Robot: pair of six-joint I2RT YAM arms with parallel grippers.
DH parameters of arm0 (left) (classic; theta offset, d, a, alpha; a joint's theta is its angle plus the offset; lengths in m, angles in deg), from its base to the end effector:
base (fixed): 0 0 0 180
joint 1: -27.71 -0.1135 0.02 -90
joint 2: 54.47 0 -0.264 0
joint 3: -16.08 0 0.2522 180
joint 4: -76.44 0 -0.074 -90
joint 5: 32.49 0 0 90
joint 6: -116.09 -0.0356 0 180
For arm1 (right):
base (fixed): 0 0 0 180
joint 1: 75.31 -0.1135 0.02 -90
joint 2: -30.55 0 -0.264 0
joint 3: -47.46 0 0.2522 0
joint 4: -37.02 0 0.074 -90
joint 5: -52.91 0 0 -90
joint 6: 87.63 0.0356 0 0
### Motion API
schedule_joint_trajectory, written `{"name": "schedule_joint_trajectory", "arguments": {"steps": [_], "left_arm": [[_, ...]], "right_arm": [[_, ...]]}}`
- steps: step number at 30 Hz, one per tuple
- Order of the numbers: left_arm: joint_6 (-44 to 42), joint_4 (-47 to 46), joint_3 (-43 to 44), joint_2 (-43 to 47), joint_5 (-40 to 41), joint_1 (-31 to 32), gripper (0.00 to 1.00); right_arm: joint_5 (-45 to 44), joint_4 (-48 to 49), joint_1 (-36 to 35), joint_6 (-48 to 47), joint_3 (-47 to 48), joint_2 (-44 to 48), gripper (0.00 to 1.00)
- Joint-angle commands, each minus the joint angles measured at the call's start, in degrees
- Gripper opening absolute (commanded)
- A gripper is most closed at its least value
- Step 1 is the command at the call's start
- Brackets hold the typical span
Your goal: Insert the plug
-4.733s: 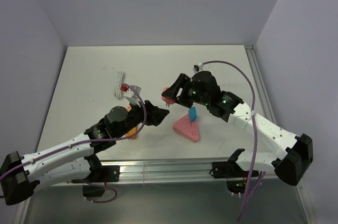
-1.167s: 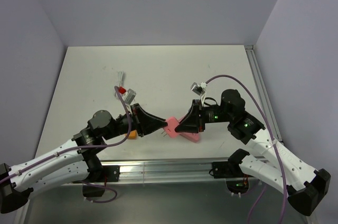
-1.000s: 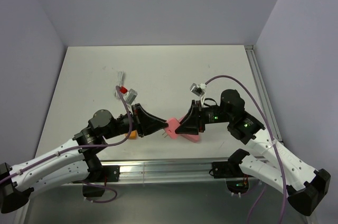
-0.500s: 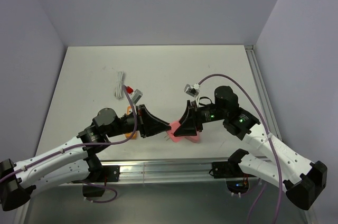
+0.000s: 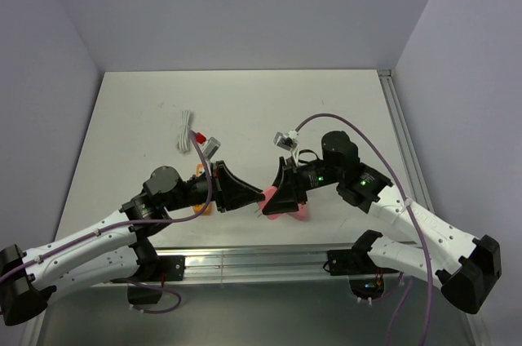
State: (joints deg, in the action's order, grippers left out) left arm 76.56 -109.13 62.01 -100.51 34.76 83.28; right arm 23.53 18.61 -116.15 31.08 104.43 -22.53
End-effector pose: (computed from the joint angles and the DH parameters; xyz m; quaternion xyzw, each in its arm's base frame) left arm 0.0991 -0.1689 0.3132 0.1751 0.6523 -0.6593 0.3304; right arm 0.1322 0.1553 0.3187 -0.3793 0.6462 0.6292 0.2064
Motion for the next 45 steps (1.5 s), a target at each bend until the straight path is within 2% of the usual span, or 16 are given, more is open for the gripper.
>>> {"name": "schedule_joint_trajectory", "arguments": {"steps": [1,9,11,17,20,22,23,36,39,42,45], "left_arm": [[0.5,-3.87,0.88,-0.28,-1.34,-0.2,0.0],[0.67,-4.13,0.71,-0.28,-1.43,-0.2,0.0],[0.5,-3.96,0.62,-0.28,-1.34,-0.2,0.0],[0.59,-3.87,0.18,0.25,-1.25,-0.2,0.0],[0.32,-3.69,0.18,0.34,-1.16,-0.2,0.0],[0.15,-3.43,0.27,0.43,-1.16,-0.2,0.0],[0.15,-3.26,0.36,0.51,-1.16,-0.29,0.0],[0.23,-1.59,1.41,-0.19,-0.11,-0.29,0.0],[0.23,-1.32,1.5,-0.36,-0.11,-0.29,0.0],[0.23,-1.15,1.41,-0.45,-0.29,-0.29,0.0],[0.15,-0.8,1.06,-0.19,-0.28,-0.29,0.0]], "right_arm": [[0.91,4.02,-0.91,1.52,3.03,-0.44,0.5],[0.55,4.29,-2.05,1.79,3.03,-1.32,0.42],[0.64,4.21,-2.14,1.7,2.94,-1.59,0.35],[0.81,4.12,-2.58,1.26,2.33,-1.68,0.33],[1.08,4.03,-2.67,1.17,2.15,-1.76,0.17],[1.25,3.25,-2.75,0.82,2.06,-1.85,0.0],[0.99,2.98,-2.75,0.56,2.06,-1.85,0.0],[-13.49,-5.71,-3.72,-3.56,4.08,-0.36,0.01],[-13.86,-5.12,-3.63,-3.14,3.56,0.52,0.31],[-14.12,-3.79,-3.55,-2.17,3.82,2.19,0.48],[-13.16,-4.67,-3.2,-2.17,4.79,2.72,0.49]]}}
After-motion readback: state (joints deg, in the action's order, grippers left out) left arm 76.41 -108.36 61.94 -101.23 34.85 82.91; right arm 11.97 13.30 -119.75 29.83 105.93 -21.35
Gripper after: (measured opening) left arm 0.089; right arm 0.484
